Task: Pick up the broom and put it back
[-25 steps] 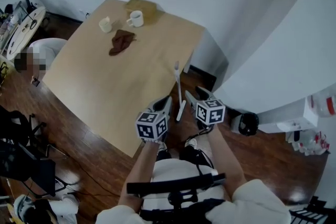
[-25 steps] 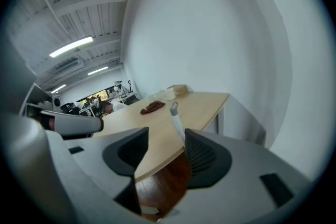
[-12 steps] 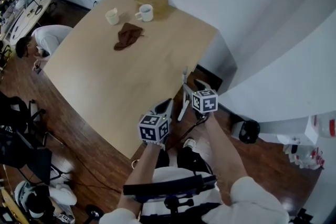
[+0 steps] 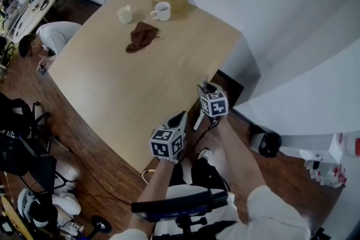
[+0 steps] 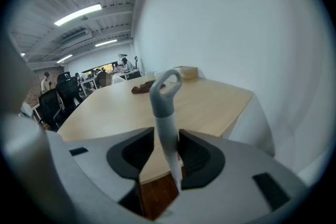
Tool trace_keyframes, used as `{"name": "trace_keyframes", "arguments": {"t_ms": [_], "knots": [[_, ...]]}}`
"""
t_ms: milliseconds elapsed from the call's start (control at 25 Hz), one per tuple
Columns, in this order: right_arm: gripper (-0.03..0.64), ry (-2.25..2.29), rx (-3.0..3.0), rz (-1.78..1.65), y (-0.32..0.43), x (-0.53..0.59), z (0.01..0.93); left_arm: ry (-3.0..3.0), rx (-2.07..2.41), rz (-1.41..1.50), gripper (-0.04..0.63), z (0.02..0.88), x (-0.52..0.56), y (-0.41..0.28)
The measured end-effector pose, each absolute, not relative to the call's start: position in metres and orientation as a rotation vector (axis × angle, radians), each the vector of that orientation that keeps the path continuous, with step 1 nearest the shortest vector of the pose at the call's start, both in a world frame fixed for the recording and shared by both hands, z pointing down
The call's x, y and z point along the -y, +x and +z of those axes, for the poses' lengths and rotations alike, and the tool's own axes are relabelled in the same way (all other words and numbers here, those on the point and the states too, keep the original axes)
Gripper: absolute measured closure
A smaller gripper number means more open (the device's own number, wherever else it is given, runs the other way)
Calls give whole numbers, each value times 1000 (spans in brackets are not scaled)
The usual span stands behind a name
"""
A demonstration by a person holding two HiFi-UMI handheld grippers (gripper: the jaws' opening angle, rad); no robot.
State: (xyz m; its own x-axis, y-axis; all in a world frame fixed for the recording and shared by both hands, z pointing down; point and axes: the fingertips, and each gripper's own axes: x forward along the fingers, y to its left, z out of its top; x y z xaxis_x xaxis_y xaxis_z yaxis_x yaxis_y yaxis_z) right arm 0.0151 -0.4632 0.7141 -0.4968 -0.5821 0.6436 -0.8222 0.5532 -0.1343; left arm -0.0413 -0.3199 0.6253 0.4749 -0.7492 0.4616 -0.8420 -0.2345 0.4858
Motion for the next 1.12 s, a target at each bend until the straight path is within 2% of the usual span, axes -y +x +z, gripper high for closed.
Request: {"name": "trace_keyframes", "arguments": {"t_ms": [80,600,880,1120], "knots": [[474,1154,2246,565,18,466,713,2019,1315,173,606,627,318,-43],[488,1253,2231,502,76,415,689,2092,1266,190,606,609,298,-24],[489,1351,2346,417,111,382,601,2166,1241,186,606,584,284,-6],[489,1391,2480,287,111,360,506,2233,1265,161,606,552,287,-7]]}}
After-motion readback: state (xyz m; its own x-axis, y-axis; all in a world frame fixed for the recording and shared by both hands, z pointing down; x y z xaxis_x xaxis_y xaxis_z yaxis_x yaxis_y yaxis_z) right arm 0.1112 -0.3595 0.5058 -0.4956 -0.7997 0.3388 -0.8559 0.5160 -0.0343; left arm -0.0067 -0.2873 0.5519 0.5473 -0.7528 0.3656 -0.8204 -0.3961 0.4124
